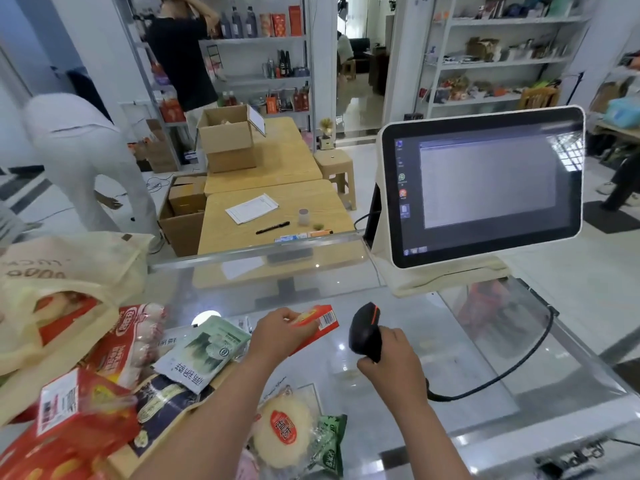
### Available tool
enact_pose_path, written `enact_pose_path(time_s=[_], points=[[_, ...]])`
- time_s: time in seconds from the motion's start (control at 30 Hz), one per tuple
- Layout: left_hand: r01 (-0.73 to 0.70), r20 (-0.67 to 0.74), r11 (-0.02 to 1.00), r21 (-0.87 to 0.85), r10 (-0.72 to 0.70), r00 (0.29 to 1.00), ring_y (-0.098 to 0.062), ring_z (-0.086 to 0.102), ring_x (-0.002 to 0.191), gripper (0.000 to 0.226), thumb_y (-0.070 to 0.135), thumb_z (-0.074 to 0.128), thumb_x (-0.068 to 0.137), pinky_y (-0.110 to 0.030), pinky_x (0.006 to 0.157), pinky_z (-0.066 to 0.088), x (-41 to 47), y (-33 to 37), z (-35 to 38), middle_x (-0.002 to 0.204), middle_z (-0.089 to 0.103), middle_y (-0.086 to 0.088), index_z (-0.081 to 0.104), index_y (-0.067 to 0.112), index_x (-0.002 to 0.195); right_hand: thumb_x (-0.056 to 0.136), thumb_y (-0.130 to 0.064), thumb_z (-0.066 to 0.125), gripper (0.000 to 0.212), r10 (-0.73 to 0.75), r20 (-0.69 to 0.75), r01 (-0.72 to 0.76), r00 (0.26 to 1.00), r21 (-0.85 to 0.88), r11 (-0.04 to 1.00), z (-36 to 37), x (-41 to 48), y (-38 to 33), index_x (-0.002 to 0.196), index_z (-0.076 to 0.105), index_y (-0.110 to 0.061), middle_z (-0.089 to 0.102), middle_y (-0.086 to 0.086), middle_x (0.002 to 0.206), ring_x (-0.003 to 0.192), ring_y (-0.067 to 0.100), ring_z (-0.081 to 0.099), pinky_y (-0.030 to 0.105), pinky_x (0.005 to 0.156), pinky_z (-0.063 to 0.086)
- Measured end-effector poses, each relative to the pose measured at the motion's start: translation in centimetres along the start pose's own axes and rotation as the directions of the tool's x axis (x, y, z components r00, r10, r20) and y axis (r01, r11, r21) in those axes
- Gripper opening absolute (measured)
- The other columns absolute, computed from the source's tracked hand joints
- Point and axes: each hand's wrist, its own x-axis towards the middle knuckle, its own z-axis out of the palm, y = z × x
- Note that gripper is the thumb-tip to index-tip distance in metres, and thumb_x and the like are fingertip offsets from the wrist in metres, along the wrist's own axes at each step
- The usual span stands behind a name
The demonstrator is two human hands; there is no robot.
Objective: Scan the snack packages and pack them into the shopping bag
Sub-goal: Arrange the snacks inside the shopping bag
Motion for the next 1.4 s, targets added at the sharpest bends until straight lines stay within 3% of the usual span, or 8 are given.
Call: enact_pose_path(time_s=[0.17, 0.33, 0.57, 0.83, 0.97, 1.1, 1.23, 1.4], points=[[-0.02, 0.054, 1.0, -0.009, 0.021, 0.998, -0.014, 0.061, 0.084, 0.033, 0.052, 0.07, 0.077, -0.031, 0.073, 0.055, 0.4, -0.7, -0.2, 0.096, 0.063, 0.001, 0.062, 0.025, 0.094, 0.069, -0.019, 0.068, 0.018, 0.065, -0.013, -0.061, 0.998, 0.205, 0.977, -3.2, -0.3, -0.5, 0.07, 0.051, -0.012, 0.052, -0.002, 0.069, 0.06, 0.013, 0.05, 0.023, 0.052, 0.037], [-0.019, 0.098, 1.0, -0.007, 0.02, 0.995, -0.008, 0.059, 0.079, 0.033, 0.055, 0.062, 0.084, -0.024, 0.062, 0.047, 0.8, -0.8, -0.3, 0.096, 0.061, 0.001, 0.059, 0.025, 0.097, 0.072, -0.012, 0.066, 0.012, 0.139, 0.1, -0.168, 0.985, 0.407, 0.898, -5.8, -0.9, -2.2, 0.08, 0.062, -0.003, 0.055, 0.004, 0.063, 0.058, 0.016, 0.048, 0.028, 0.053, 0.041], [-0.025, 0.049, 0.999, -0.03, 0.026, 0.998, -0.011, 0.057, 0.083, 0.03, 0.053, 0.061, 0.086, -0.025, 0.065, 0.044, 0.3, -1.1, 0.3, 0.096, 0.059, 0.003, 0.058, 0.026, 0.098, 0.073, -0.012, 0.064, 0.013, 0.123, 0.148, -0.171, 0.981, 0.377, 0.91, -5.4, -1.5, -3.6, 0.082, 0.063, -0.003, 0.056, 0.006, 0.063, 0.059, 0.016, 0.049, 0.029, 0.054, 0.043], [-0.059, -0.001, 0.998, 0.021, 0.059, 0.998, -0.013, 0.055, 0.085, 0.044, 0.061, 0.048, 0.09, -0.023, 0.062, 0.037, -0.1, -0.9, 0.9, 0.097, 0.058, 0.002, 0.057, 0.02, 0.101, 0.075, -0.012, 0.065, 0.011, 0.128, 0.15, -0.176, 0.98, 0.378, 0.909, -5.2, -1.8, -3.8, 0.082, 0.063, -0.003, 0.055, 0.005, 0.062, 0.058, 0.016, 0.049, 0.027, 0.053, 0.042], [-0.032, -0.013, 0.999, 0.005, 0.032, 0.999, -0.015, 0.055, 0.087, 0.05, 0.067, 0.045, 0.088, -0.027, 0.069, 0.039, 0.1, -1.0, 1.1, 0.097, 0.059, 0.001, 0.058, 0.019, 0.097, 0.075, -0.012, 0.065, 0.014, 0.13, 0.155, -0.179, 0.979, 0.369, 0.912, -5.2, -1.8, -3.7, 0.082, 0.062, -0.001, 0.055, 0.006, 0.062, 0.058, 0.017, 0.049, 0.028, 0.054, 0.042], [-0.012, -0.009, 1.0, -0.012, 0.012, 1.0, -0.015, 0.056, 0.082, 0.057, 0.072, 0.042, 0.084, -0.027, 0.066, 0.042, 0.4, -1.0, 1.2, 0.093, 0.061, -0.002, 0.059, 0.018, 0.094, 0.076, -0.012, 0.064, 0.011, 0.122, 0.154, -0.172, 0.98, 0.374, 0.911, -5.3, -2.0, -3.8, 0.082, 0.062, -0.003, 0.055, 0.006, 0.063, 0.059, 0.017, 0.049, 0.027, 0.053, 0.042], [-0.012, -0.021, 0.999, -0.036, 0.011, 1.0, -0.016, 0.054, 0.087, 0.055, 0.067, 0.044, 0.087, -0.026, 0.066, 0.037, 0.2, -0.9, 1.1, 0.095, 0.059, 0.0, 0.06, 0.015, 0.098, 0.077, -0.011, 0.064, 0.006, 0.116, 0.152, -0.167, 0.982, 0.386, 0.907, -5.6, -2.1, -3.7, 0.081, 0.062, -0.006, 0.054, 0.005, 0.061, 0.057, 0.017, 0.048, 0.025, 0.051, 0.041], [-0.011, -0.023, 1.0, -0.009, 0.011, 1.0, -0.017, 0.056, 0.086, 0.052, 0.067, 0.043, 0.088, -0.028, 0.073, 0.042, 0.3, -1.0, 1.3, 0.094, 0.058, 0.001, 0.059, 0.019, 0.097, 0.077, -0.011, 0.065, 0.003, 0.114, 0.141, -0.162, 0.983, 0.401, 0.902, -5.6, -2.1, -3.6, 0.079, 0.063, -0.012, 0.059, 0.006, 0.065, 0.06, 0.017, 0.052, 0.029, 0.056, 0.045]])
